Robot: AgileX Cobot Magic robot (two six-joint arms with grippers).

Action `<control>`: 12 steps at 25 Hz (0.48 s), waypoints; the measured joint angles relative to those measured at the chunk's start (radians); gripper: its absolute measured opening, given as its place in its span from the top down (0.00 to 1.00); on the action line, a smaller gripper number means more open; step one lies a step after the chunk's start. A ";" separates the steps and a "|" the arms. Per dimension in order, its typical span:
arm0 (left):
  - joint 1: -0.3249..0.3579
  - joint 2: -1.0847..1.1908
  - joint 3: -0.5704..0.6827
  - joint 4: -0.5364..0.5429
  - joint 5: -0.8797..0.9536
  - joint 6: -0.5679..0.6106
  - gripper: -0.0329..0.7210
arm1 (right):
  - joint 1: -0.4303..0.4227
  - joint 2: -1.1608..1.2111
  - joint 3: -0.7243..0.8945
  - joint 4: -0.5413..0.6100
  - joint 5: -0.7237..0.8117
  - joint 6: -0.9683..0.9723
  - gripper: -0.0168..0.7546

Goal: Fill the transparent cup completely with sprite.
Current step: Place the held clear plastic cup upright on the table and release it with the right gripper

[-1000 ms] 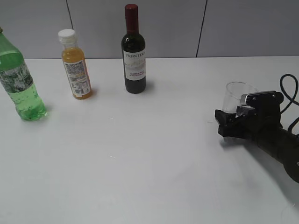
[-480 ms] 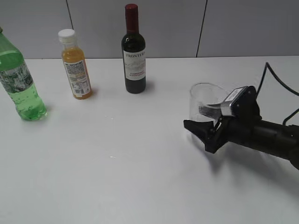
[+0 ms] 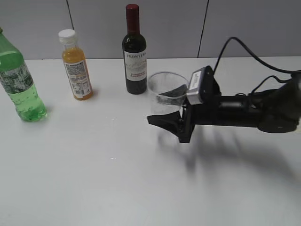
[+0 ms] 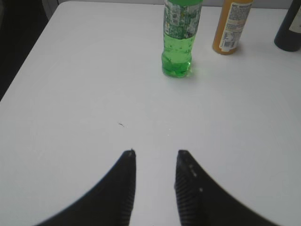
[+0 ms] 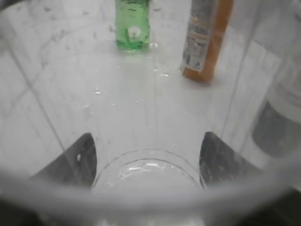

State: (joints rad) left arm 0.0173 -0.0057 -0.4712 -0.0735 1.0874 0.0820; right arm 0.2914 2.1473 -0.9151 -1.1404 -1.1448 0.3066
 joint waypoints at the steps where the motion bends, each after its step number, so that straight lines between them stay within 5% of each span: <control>1: 0.000 0.000 0.000 0.000 0.000 0.000 0.64 | 0.029 0.007 -0.021 -0.004 0.019 0.017 0.32; 12: 0.000 0.000 0.000 0.000 0.000 0.000 0.64 | 0.197 0.176 -0.235 -0.017 0.118 0.075 0.32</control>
State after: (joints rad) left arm 0.0173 -0.0057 -0.4712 -0.0735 1.0874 0.0820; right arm 0.4882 2.3228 -1.1496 -1.1569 -1.0265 0.3816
